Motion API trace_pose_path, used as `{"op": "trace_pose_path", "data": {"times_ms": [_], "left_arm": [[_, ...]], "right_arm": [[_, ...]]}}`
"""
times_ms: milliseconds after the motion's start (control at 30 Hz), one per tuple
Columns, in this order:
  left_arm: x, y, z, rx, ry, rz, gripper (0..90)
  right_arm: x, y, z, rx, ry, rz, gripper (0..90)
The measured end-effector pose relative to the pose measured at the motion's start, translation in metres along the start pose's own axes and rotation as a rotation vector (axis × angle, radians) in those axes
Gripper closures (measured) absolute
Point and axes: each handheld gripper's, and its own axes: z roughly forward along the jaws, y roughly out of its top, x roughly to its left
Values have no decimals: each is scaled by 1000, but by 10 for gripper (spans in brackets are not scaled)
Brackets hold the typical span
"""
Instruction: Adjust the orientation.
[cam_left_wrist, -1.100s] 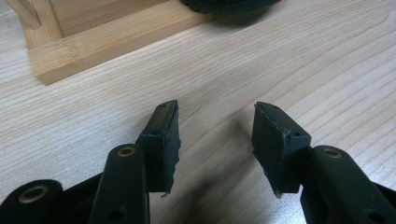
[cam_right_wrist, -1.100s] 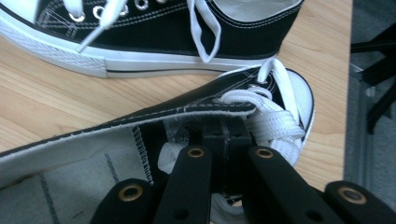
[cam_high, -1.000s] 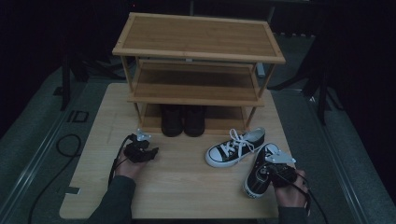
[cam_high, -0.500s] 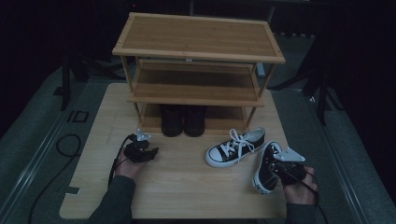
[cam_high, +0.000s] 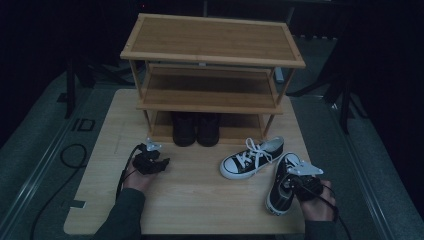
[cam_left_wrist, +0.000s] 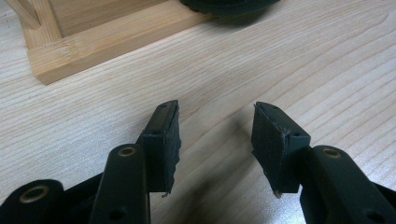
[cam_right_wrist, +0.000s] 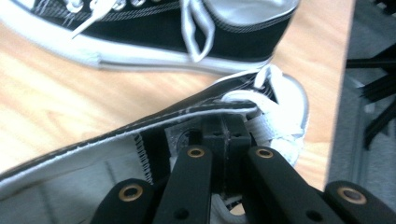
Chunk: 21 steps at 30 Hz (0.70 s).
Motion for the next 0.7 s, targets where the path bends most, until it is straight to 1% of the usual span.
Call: {"op": "trace_pose_path", "data": {"times_ms": [100,267,300,333,433,567,700], "left_arm": [[0,0,0,-1,-1,-1,518],[0,0,0,0,1,0,518],[0,0,0,0,0,0,518],[0,0,0,-1,-1,-3,518],[0,0,0,-1,-1,-2,518],[0,0,0,-3,0,-4,519],[0,0,0,-2,2,-2,519]], "right_arm": [[3,-6,0,6,16,16,900],[6,-11,-4,23,52,22,900],[7,-12,-5,22,53,30,871],[8,-13,-6,16,68,39,854],[10,-15,-12,10,80,50,804],[11,-17,-21,0,76,76,773],[12,-17,-29,-10,62,105,748]]}}
